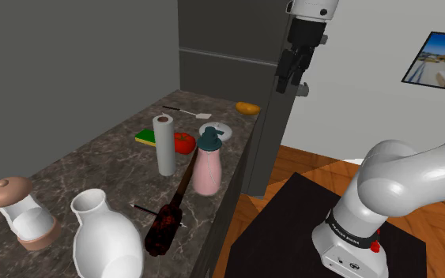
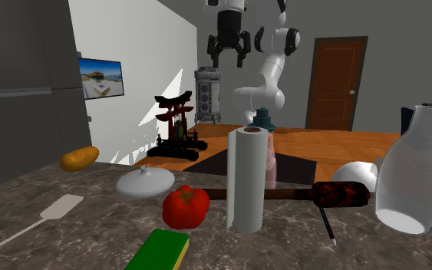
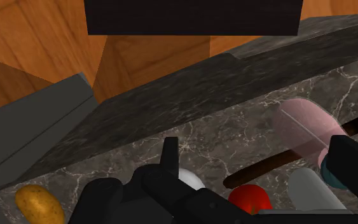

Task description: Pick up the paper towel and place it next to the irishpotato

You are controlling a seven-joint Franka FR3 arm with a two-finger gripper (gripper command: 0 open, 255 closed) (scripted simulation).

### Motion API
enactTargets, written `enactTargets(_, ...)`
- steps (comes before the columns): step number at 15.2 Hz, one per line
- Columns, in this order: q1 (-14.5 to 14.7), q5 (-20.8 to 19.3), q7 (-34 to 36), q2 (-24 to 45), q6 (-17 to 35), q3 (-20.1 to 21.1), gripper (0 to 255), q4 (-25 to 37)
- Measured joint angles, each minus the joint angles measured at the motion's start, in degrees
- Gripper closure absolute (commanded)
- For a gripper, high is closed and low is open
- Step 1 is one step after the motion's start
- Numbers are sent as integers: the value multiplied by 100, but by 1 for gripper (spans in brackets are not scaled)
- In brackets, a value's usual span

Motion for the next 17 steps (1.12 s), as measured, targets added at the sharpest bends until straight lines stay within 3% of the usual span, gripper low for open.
enactTargets(5,58,150,194,559,355,227,0,158)
enactTargets(17,183,297,855,2987,1368,953,0,1427)
